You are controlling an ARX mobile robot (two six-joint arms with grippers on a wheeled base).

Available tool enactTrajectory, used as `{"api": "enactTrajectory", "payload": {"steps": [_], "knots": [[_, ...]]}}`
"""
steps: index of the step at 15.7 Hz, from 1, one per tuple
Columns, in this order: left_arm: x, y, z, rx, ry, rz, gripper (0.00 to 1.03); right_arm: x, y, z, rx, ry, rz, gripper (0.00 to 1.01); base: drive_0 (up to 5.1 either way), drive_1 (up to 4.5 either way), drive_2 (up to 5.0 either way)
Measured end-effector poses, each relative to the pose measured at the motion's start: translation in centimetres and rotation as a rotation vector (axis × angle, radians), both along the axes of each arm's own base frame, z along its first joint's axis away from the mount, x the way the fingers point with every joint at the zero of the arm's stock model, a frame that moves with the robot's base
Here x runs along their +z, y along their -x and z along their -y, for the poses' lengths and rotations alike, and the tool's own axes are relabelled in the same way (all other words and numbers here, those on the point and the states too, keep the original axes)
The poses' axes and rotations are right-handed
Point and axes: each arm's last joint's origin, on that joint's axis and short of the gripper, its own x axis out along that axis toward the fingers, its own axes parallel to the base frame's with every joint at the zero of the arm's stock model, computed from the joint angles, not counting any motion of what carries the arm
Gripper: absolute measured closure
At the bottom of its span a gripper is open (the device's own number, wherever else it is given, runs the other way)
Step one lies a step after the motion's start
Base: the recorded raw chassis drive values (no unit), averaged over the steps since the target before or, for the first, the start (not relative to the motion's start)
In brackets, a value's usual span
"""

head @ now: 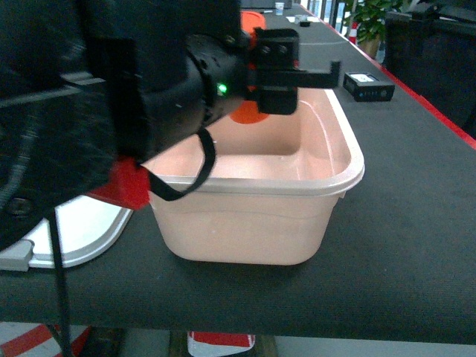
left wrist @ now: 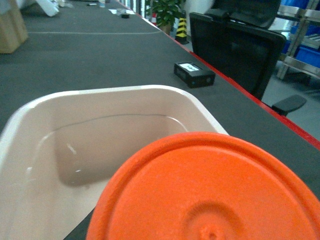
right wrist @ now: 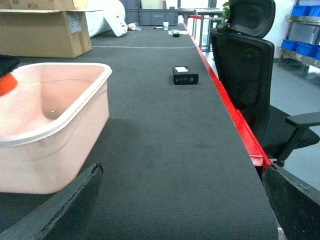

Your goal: Pick capacitor and pack into box

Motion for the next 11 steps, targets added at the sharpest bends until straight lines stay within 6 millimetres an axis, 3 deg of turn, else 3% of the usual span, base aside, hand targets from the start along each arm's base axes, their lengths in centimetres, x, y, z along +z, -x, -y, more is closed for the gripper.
{"api": "enactTrajectory", "payload": {"steps": [2,4,5,7,10,11], "knots": [[-1.1,0.2,0.4,-0.008,-0.012,-0.020,0.46,0.0,0.0,0.0,0.000,0.000,-0.001,0.03,0.0,0.00,0.0],[-0.7,1.0,-0.5,0.015,-0.016,-0.013,0.29,0.0,0.0,0.0,0.000,0.000,0.000,0.03,0.0,0.00,0.0],[0.5,1.7,-2.1,0.042,-0.010,0.002,0.17,0.0,0.0,0.0,0.000,0.000,0.000,0.03,0.0,0.00,0.0],[2.4,2.5,-5.3,0.099,-0.004,0.052,0.03,0.0,0.0,0.0,0.000,0.000,0.000,0.03,0.0,0.00,0.0],[4.6,4.0,-11.9,0.203,-0.005,0.120,0.05,0.0,0.0,0.0,0.000,0.000,0.000,0.03,0.0,0.00,0.0],[4.3,4.0,-15.5,0.282,-0.019,0.135,0.05,0.0,0.0,0.0,0.000,0.000,0.000,0.03,0.0,0.00,0.0]]}}
